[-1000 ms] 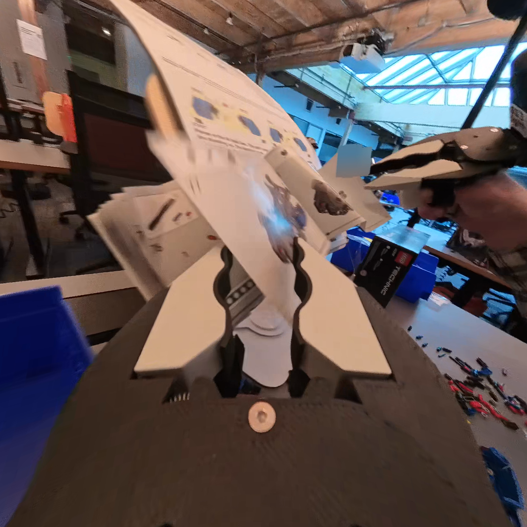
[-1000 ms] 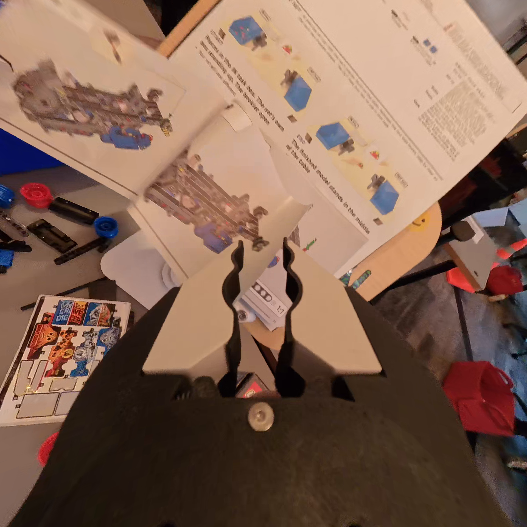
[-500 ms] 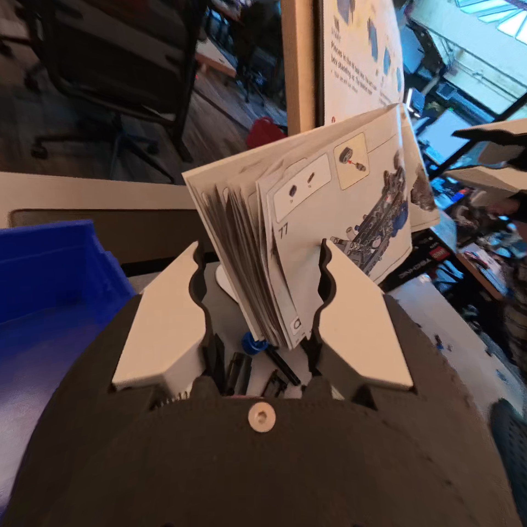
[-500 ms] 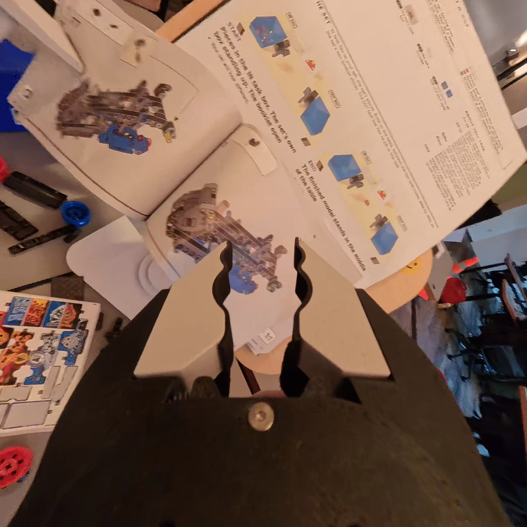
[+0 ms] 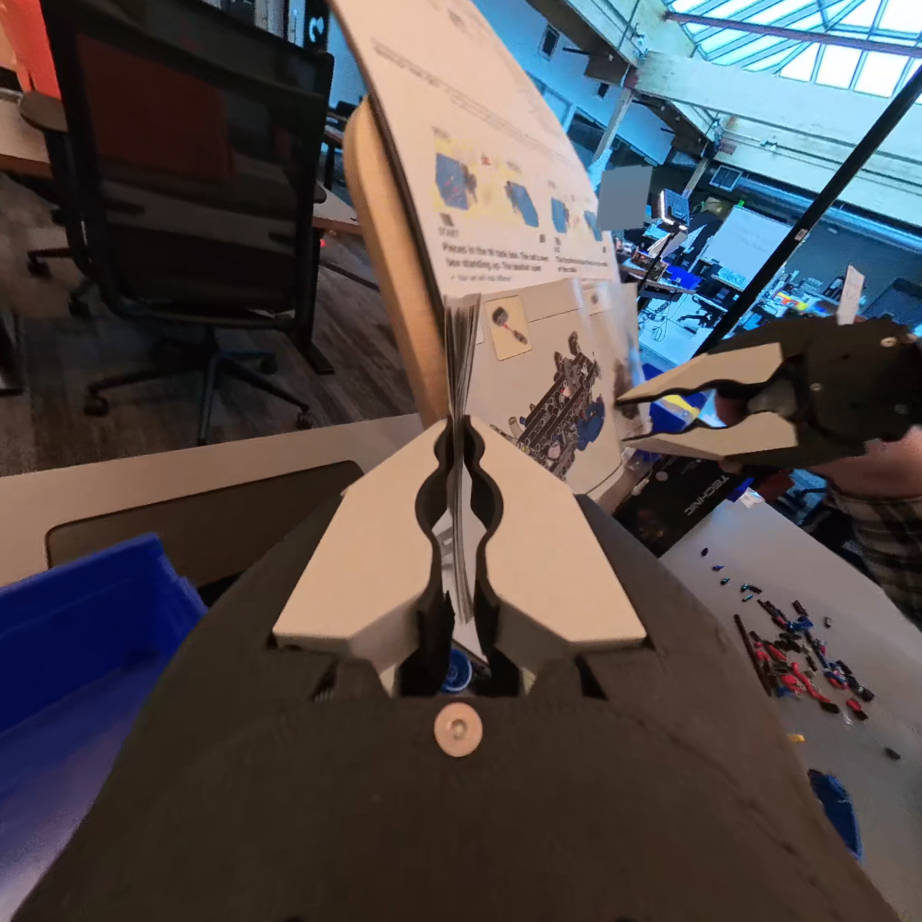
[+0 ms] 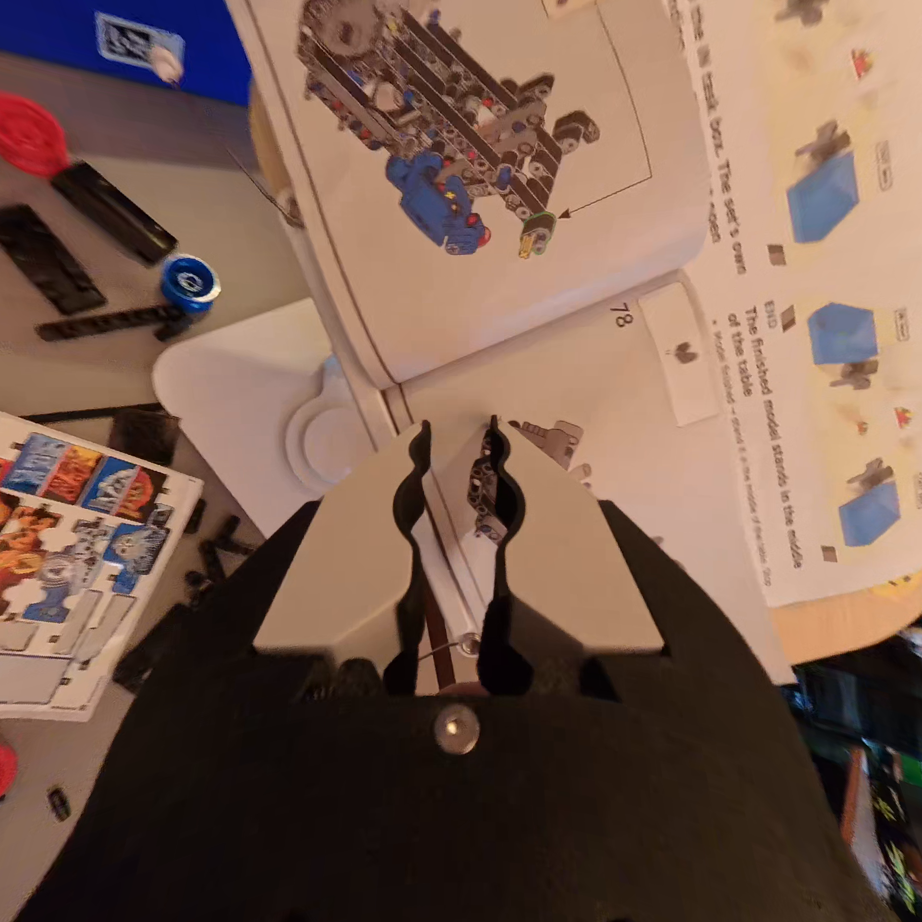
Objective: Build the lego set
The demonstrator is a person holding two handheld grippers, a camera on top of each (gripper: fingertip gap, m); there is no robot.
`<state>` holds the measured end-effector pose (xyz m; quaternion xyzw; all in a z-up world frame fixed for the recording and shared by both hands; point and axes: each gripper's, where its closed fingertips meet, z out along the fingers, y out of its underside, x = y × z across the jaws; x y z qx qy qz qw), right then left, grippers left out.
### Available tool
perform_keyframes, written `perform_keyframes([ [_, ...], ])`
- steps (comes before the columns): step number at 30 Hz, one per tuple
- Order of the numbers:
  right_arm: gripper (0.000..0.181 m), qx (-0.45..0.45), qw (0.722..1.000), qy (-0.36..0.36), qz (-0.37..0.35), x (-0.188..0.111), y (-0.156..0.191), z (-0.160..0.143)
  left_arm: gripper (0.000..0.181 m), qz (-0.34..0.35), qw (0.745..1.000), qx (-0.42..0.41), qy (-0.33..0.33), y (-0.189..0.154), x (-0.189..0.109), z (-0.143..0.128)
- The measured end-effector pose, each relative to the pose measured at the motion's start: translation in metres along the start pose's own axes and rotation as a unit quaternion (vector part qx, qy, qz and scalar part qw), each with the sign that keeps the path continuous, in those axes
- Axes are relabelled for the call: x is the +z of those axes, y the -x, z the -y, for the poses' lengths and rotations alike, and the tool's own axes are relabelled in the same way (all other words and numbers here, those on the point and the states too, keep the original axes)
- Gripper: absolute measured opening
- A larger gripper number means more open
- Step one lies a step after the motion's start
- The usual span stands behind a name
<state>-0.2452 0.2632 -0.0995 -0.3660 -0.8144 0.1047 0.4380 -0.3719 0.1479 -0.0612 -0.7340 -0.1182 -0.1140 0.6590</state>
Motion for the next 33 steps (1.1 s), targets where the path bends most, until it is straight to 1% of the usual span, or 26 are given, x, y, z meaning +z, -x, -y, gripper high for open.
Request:
perform_keyframes([
  [3,0.001,0.014,1.0,0.011,-0.02,0.0,-0.014,-0.011,0.0,-0.017,1.0,0.001,0.002,-0.012,0.01,0.002],
  [5,0.0,0.024,0.999,0.019,-0.022,-0.002,-0.021,-0.02,0.0,-0.025,1.0,0.007,-0.006,-0.019,0.018,0.004],
  [7,0.0,0.027,0.997,0.06,-0.048,-0.004,-0.034,-0.037,0.001,-0.024,1.0,0.007,0.0,-0.021,0.025,0.0],
  [8,0.0,0.017,0.996,0.07,-0.058,-0.007,-0.037,-0.041,0.001,-0.03,0.999,0.011,0.002,-0.023,0.027,-0.002],
  [9,0.0,0.011,0.997,0.054,-0.06,-0.011,-0.035,-0.035,0.001,-0.026,1.0,0.014,0.003,-0.021,0.029,-0.004],
  [11,0.0,-0.005,0.999,0.01,-0.043,-0.019,-0.02,-0.013,0.001,-0.024,1.0,0.017,0.002,-0.019,0.03,-0.005],
  [14,0.008,-0.086,0.994,-0.068,-0.001,-0.021,0.028,0.037,0.001,-0.035,0.999,0.01,0.006,-0.017,0.031,-0.006],
  [16,0.013,-0.126,0.987,-0.096,0.02,-0.01,0.06,0.066,0.002,-0.033,0.999,0.015,0.013,-0.014,0.032,-0.007],
  [18,0.022,-0.154,0.984,-0.085,0.03,0.012,0.08,0.079,0.002,-0.03,0.999,0.02,0.018,-0.012,0.034,-0.009],
  [19,0.023,-0.165,0.983,-0.077,0.032,0.023,0.086,0.082,0.002,-0.029,0.999,0.025,0.018,-0.011,0.034,-0.009],
  [21,0.018,-0.169,0.983,-0.074,0.027,0.041,0.09,0.089,0.003,-0.033,0.999,0.033,0.015,-0.011,0.034,-0.009],
  [23,0.003,-0.16,0.984,-0.076,0.015,0.051,0.087,0.093,0.002,-0.033,0.999,0.035,0.015,-0.01,0.034,-0.009],
  [25,0.002,-0.152,0.985,-0.078,0.02,0.054,0.086,0.094,0.002,-0.034,0.998,0.042,0.017,-0.01,0.034,-0.009],
  [28,0.0,-0.13,0.986,-0.101,0.029,0.05,0.084,0.099,0.002,-0.045,0.998,0.048,0.018,-0.01,0.034,-0.009],
  [33,0.0,-0.049,0.987,-0.151,0.023,0.045,0.074,0.108,0.001,-0.057,0.997,0.041,0.012,-0.009,0.034,-0.009],
])
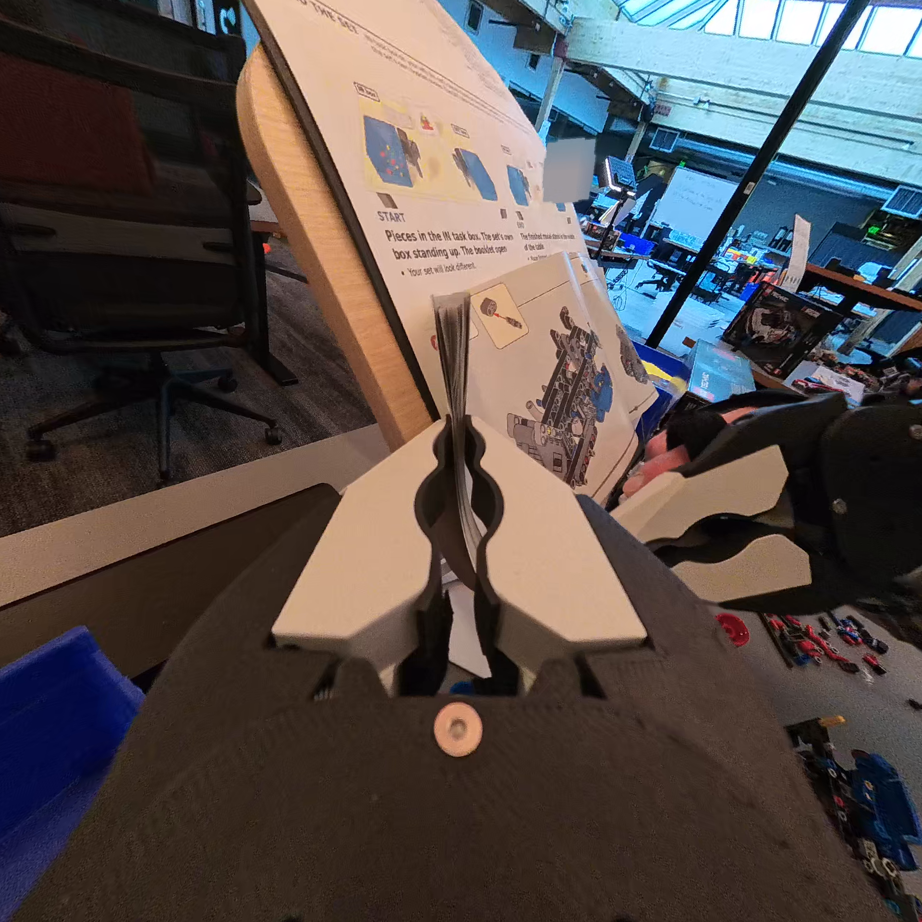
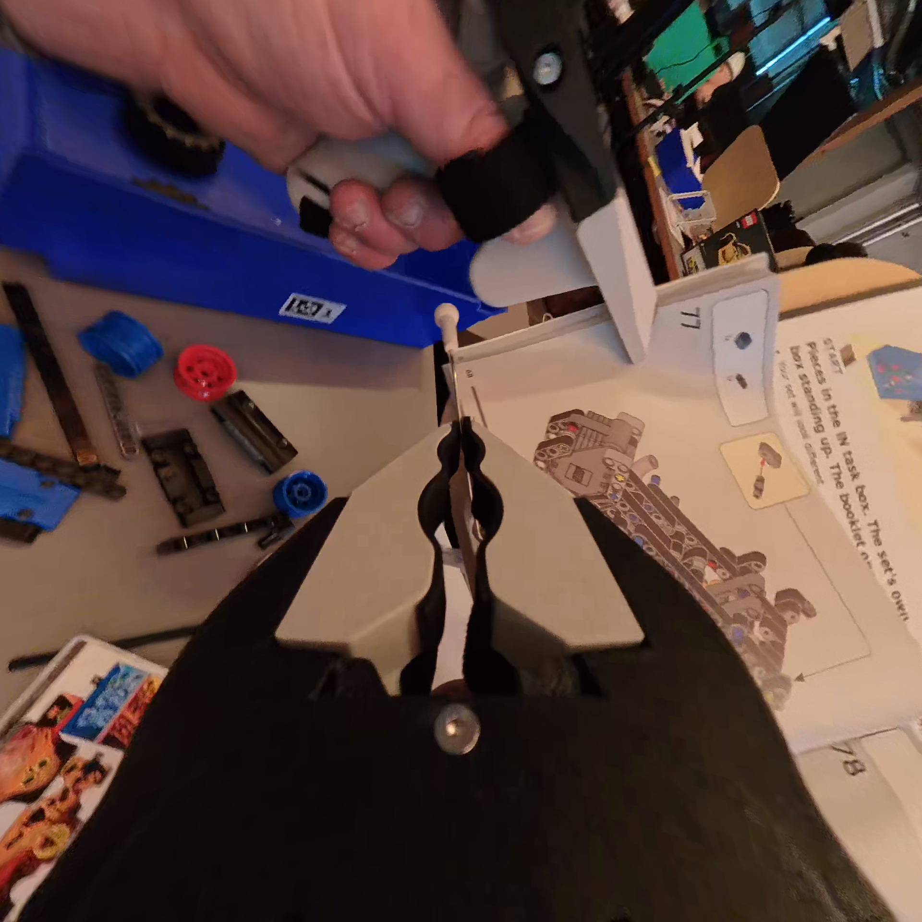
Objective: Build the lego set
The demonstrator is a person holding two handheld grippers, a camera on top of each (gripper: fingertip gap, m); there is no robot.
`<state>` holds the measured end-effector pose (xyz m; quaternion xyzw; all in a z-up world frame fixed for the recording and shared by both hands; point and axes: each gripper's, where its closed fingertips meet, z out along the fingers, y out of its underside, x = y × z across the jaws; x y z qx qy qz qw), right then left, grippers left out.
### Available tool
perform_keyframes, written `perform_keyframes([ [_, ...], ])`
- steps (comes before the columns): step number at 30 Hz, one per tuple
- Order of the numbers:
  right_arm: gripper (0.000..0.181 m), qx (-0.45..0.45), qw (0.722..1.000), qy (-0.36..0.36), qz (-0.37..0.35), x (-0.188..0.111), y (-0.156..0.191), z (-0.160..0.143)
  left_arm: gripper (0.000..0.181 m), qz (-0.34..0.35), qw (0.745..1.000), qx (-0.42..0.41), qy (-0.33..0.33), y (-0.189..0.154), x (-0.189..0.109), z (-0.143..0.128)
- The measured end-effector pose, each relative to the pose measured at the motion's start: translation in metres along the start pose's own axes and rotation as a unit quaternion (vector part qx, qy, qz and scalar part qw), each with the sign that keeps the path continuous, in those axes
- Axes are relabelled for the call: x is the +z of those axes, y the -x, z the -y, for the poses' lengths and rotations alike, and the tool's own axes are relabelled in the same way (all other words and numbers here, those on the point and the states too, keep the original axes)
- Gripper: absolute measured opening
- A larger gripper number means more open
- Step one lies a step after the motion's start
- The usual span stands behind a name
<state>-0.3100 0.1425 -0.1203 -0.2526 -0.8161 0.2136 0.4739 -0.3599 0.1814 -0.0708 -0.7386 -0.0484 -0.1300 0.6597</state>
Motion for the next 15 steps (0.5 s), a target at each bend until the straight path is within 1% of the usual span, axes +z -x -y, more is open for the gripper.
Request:
perform_keyframes([
  [4,0.0,0.079,0.996,-0.036,0.002,-0.001,-0.007,0.003,0.001,-0.012,1.0,-0.009,0.0,0.001,0.0,0.001],
  [7,0.0,0.104,0.993,-0.057,0.001,-0.004,-0.009,0.004,0.0,-0.022,0.999,-0.023,-0.007,0.002,-0.001,0.004],
  [12,0.0,0.192,0.977,-0.096,-0.004,-0.009,-0.024,0.003,0.0,-0.065,0.995,-0.066,-0.023,-0.001,-0.003,0.006],
  [15,0.0,0.25,0.961,-0.117,-0.018,-0.014,-0.034,0.0,0.0,-0.066,0.995,-0.07,-0.028,-0.001,-0.004,0.007],
])
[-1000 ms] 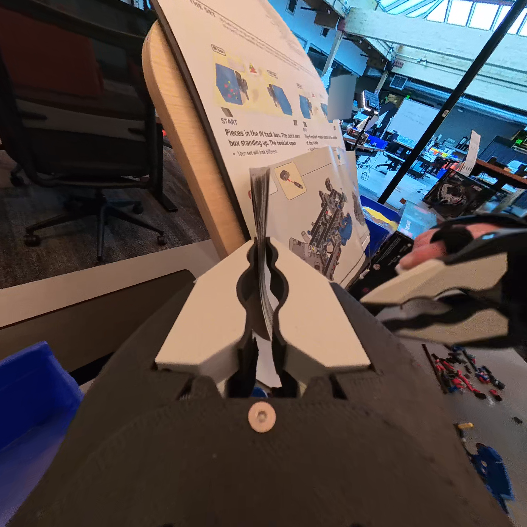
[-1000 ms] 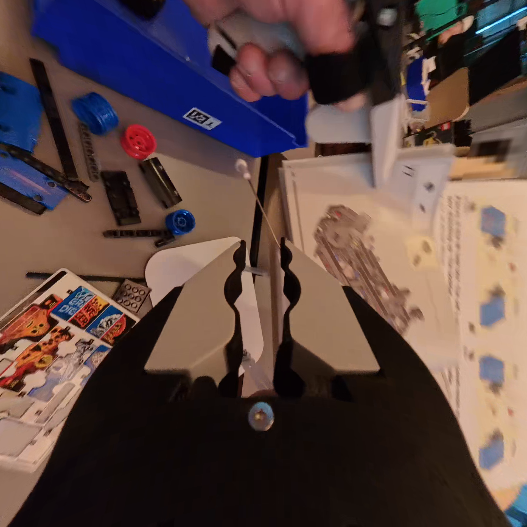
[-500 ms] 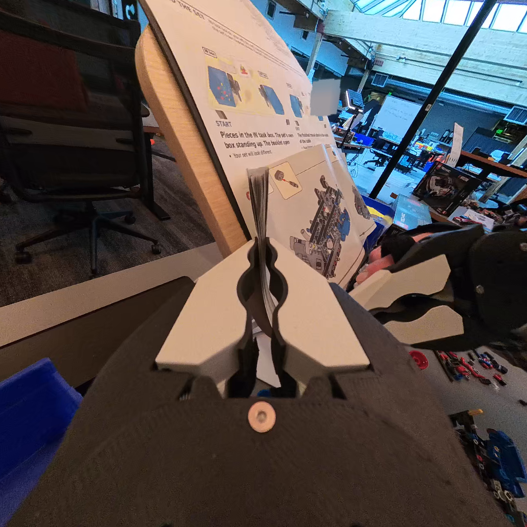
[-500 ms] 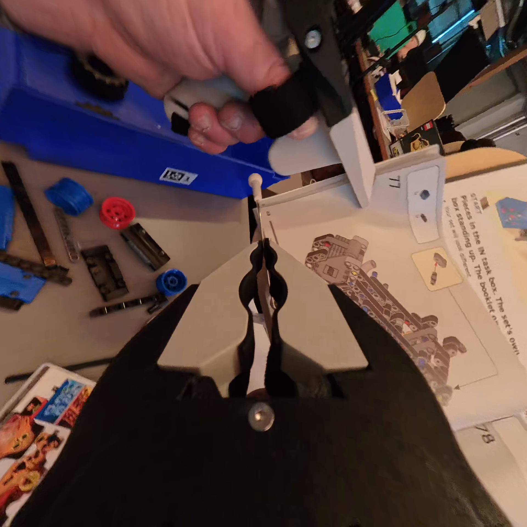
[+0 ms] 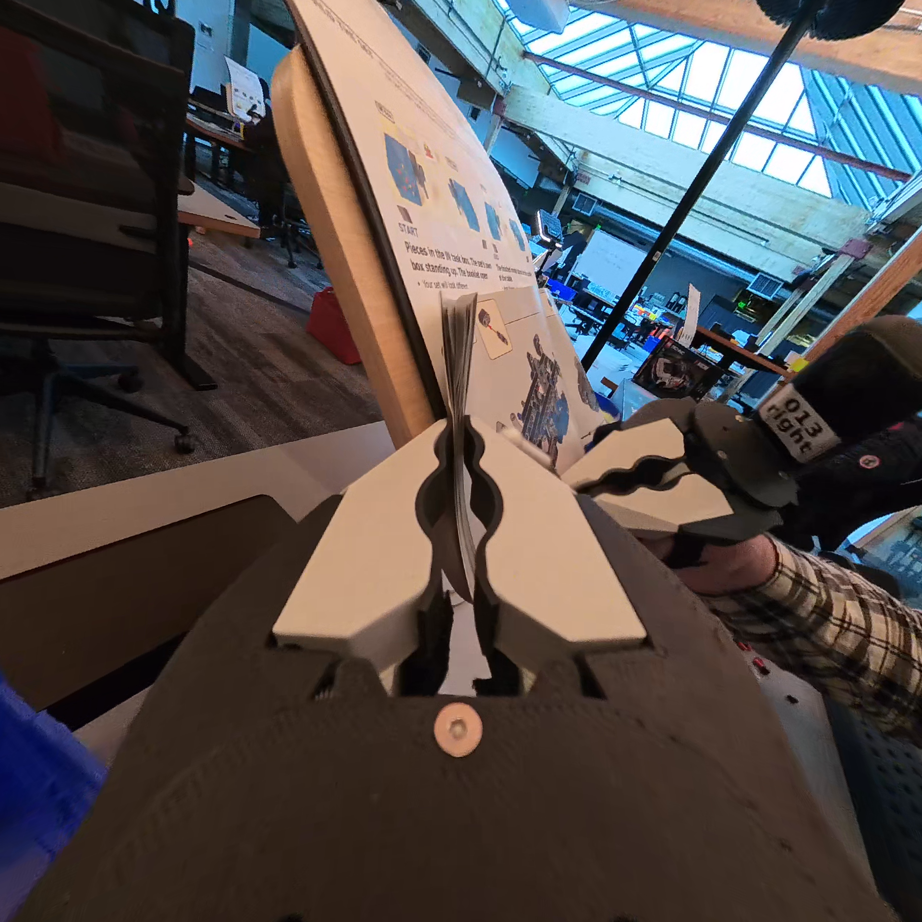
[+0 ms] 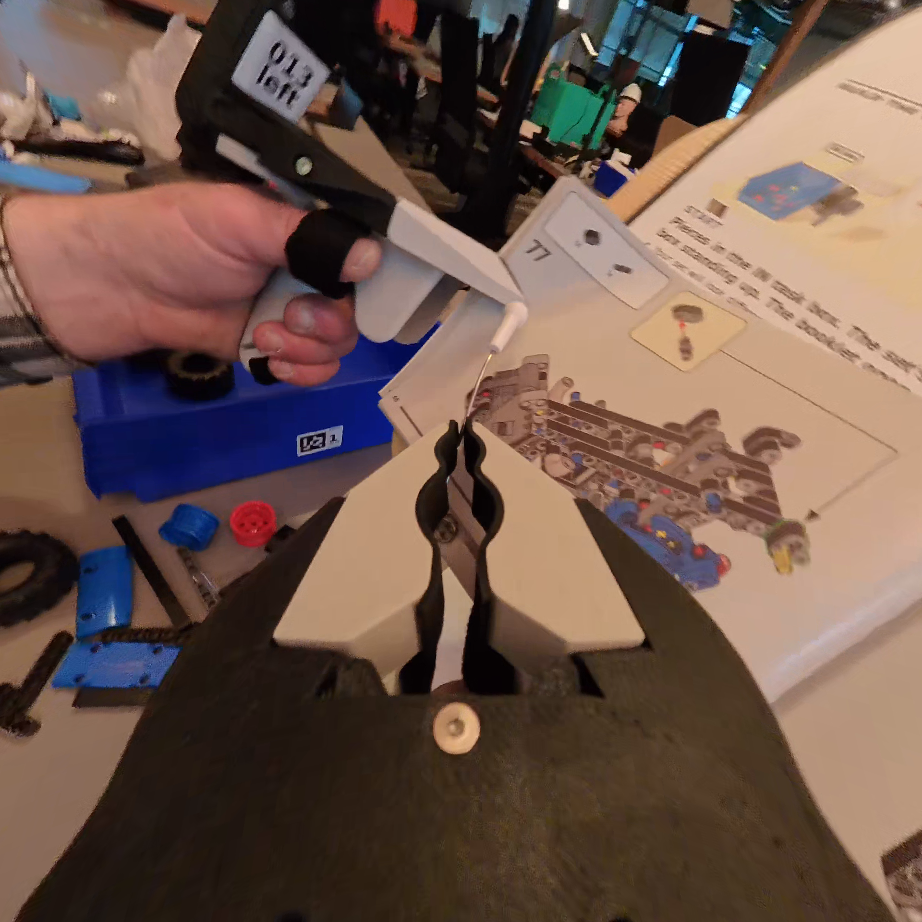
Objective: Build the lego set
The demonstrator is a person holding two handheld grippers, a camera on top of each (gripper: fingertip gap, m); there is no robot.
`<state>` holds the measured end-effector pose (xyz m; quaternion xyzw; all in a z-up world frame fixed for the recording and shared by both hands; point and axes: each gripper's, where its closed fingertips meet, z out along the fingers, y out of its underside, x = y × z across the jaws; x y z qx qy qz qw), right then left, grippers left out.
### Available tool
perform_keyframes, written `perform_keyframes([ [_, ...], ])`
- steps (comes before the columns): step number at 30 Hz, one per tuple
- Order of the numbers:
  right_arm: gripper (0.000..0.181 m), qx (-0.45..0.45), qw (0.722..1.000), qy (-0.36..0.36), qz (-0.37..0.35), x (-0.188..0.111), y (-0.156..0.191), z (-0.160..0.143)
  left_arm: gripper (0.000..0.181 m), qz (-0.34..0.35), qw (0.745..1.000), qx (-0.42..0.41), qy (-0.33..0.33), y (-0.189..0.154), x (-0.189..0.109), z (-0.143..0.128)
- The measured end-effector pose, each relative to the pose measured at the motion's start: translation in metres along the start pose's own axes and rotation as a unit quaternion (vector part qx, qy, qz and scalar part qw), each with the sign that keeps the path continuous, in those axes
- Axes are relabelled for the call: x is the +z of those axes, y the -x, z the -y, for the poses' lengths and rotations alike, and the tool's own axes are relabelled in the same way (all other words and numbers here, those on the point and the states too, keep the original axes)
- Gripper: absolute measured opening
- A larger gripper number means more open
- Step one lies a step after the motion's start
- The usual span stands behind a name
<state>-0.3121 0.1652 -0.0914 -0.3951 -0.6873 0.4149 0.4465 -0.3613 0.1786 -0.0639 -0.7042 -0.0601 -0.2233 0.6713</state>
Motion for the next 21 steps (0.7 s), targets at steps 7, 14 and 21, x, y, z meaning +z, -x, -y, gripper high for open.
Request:
perform_keyframes([
  [7,0.003,0.036,0.999,0.026,-0.018,-0.002,-0.007,-0.003,0.003,-0.004,1.0,-0.01,-0.005,-0.001,-0.001,0.001],
  [14,0.013,0.05,0.999,-0.002,-0.018,-0.04,-0.018,0.013,0.04,0.062,0.997,0.04,-0.021,0.0,-0.018,0.009],
  [21,0.013,-0.007,1.0,0.026,-0.017,-0.109,-0.006,0.021,0.059,0.141,0.98,0.137,-0.036,-0.017,-0.06,0.022],
])
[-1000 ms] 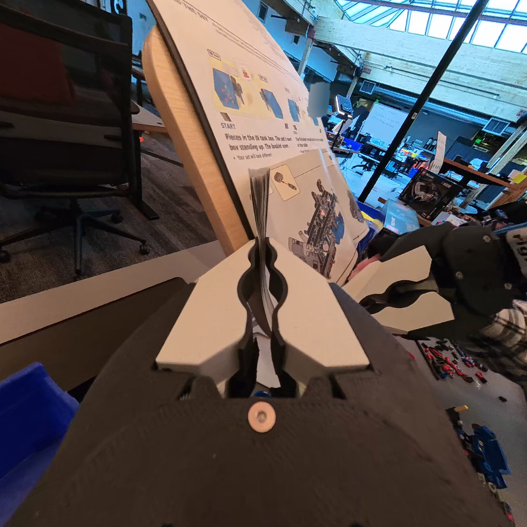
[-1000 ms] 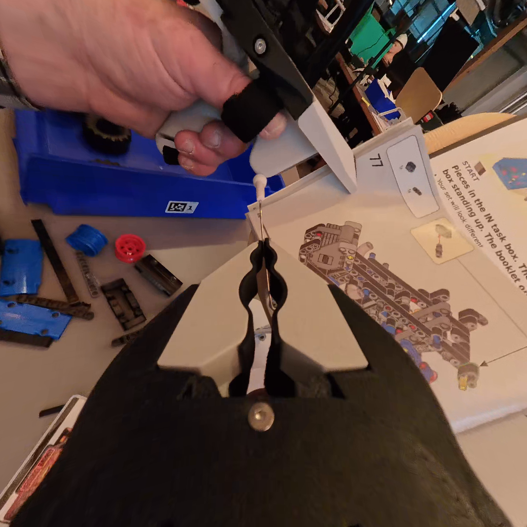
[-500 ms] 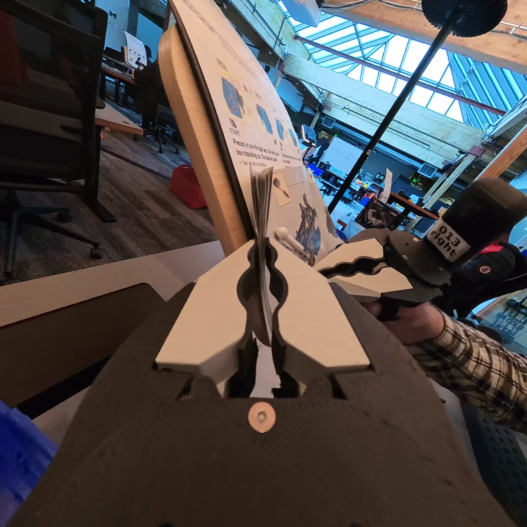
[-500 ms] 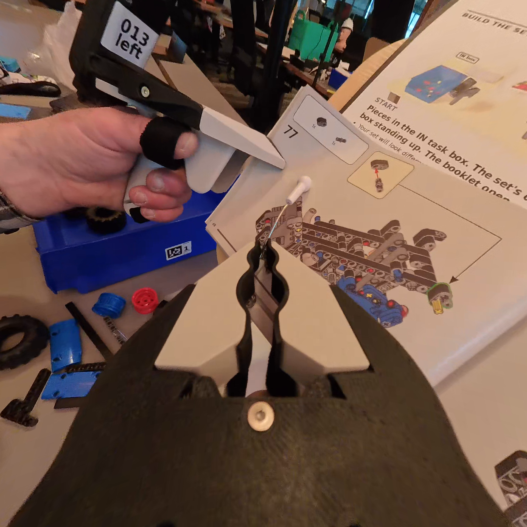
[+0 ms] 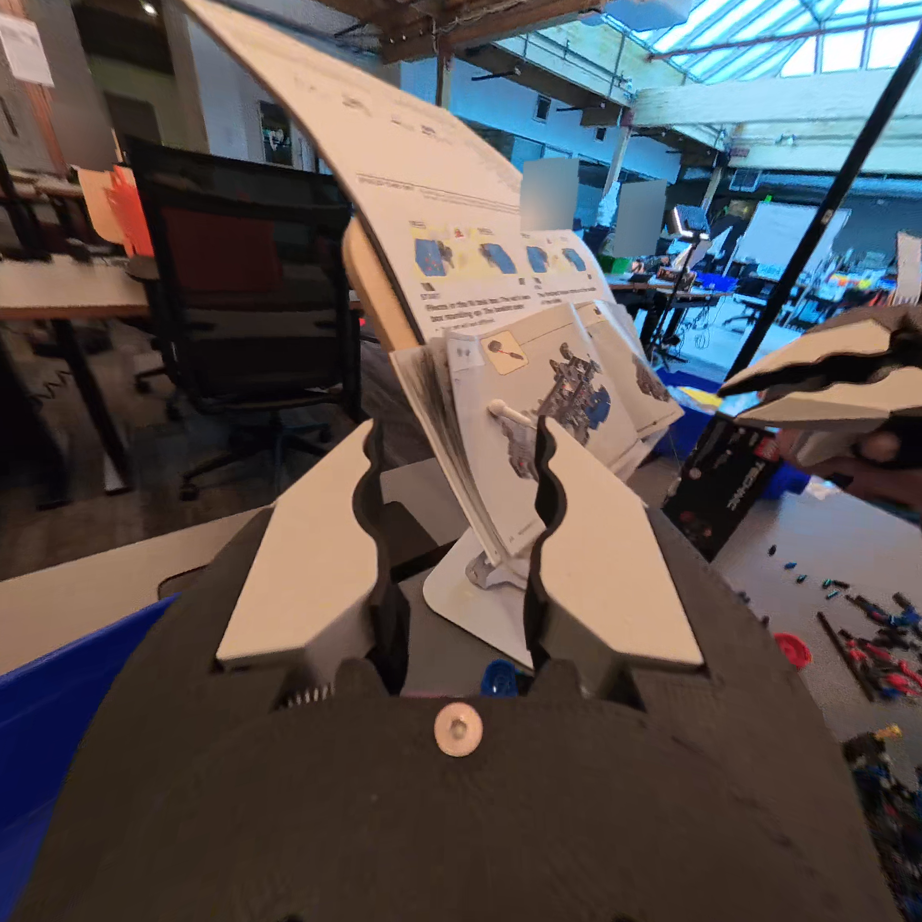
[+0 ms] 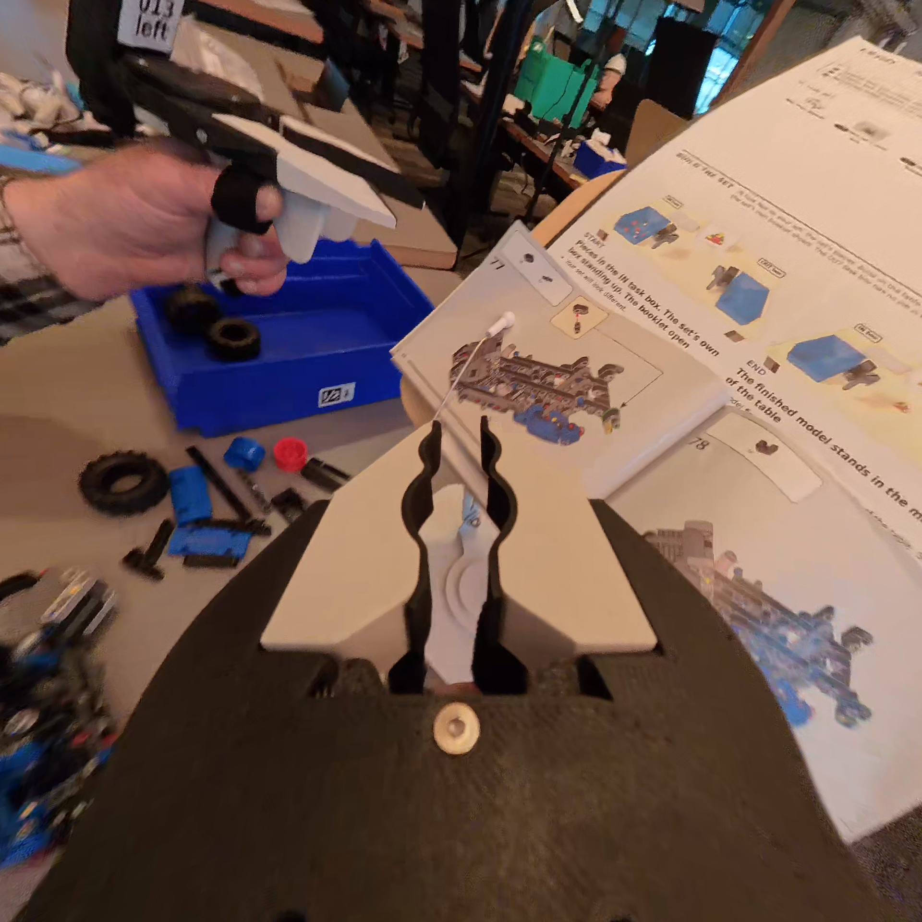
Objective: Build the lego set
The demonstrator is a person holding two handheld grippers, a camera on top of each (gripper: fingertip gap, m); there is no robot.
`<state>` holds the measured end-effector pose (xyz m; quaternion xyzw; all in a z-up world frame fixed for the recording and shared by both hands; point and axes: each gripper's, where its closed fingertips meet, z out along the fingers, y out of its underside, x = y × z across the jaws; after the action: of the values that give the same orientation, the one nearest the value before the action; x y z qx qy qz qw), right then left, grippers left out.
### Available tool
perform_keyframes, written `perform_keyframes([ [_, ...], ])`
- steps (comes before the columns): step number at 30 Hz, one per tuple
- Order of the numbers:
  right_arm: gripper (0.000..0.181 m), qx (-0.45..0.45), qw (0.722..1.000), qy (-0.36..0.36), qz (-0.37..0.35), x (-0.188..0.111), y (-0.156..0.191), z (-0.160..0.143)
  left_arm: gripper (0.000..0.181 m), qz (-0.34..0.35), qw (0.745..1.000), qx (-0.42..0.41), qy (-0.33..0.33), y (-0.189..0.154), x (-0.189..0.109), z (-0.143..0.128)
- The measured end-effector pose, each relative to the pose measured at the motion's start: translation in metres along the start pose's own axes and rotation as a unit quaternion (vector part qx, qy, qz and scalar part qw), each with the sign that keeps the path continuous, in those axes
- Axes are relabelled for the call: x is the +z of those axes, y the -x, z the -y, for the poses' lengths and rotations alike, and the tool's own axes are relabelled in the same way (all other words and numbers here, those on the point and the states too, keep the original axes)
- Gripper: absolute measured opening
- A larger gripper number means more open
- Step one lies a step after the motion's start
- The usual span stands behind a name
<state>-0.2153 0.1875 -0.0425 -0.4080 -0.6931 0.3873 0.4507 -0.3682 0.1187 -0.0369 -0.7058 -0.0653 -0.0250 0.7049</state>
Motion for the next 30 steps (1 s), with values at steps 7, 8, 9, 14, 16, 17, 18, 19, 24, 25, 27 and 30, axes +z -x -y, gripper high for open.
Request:
perform_keyframes([
  [7,0.017,-0.008,0.999,0.034,0.018,-0.067,0.04,-0.02,0.06,-0.044,0.994,0.088,0.042,-0.065,-0.045,-0.027],
  [8,0.018,-0.009,0.999,0.039,0.018,-0.075,0.046,-0.025,0.06,-0.059,0.993,0.094,0.051,-0.078,-0.05,-0.035],
  [9,0.019,-0.008,0.999,0.046,0.018,-0.082,0.052,-0.031,0.06,-0.075,0.99,0.102,0.063,-0.09,-0.055,-0.043],
  [14,0.025,0.011,0.996,0.08,0.035,-0.105,0.086,-0.07,0.06,-0.158,0.966,0.151,0.135,-0.155,-0.072,-0.093],
  [16,0.027,0.026,0.994,0.086,0.054,-0.107,0.101,-0.087,0.061,-0.186,0.953,0.174,0.165,-0.177,-0.077,-0.114],
  [17,0.027,0.035,0.993,0.087,0.067,-0.108,0.109,-0.094,0.061,-0.197,0.946,0.181,0.182,-0.184,-0.079,-0.125],
  [18,0.028,0.042,0.992,0.091,0.074,-0.107,0.114,-0.102,0.061,-0.204,0.94,0.19,0.197,-0.19,-0.081,-0.134],
  [19,0.029,0.045,0.991,0.096,0.077,-0.107,0.118,-0.109,0.061,-0.208,0.936,0.198,0.205,-0.194,-0.082,-0.141],
  [24,0.03,0.073,0.985,0.104,0.114,-0.096,0.142,-0.137,0.067,-0.269,0.918,0.172,0.237,-0.217,-0.095,-0.171],
  [25,0.03,0.071,0.984,0.114,0.113,-0.094,0.143,-0.144,0.068,-0.28,0.913,0.17,0.241,-0.222,-0.098,-0.178],
  [27,0.031,0.07,0.983,0.121,0.119,-0.092,0.147,-0.15,0.07,-0.293,0.91,0.172,0.236,-0.23,-0.097,-0.188],
  [30,0.029,0.076,0.984,0.109,0.12,-0.088,0.146,-0.152,0.074,-0.306,0.915,0.163,0.208,-0.239,-0.089,-0.196],
])
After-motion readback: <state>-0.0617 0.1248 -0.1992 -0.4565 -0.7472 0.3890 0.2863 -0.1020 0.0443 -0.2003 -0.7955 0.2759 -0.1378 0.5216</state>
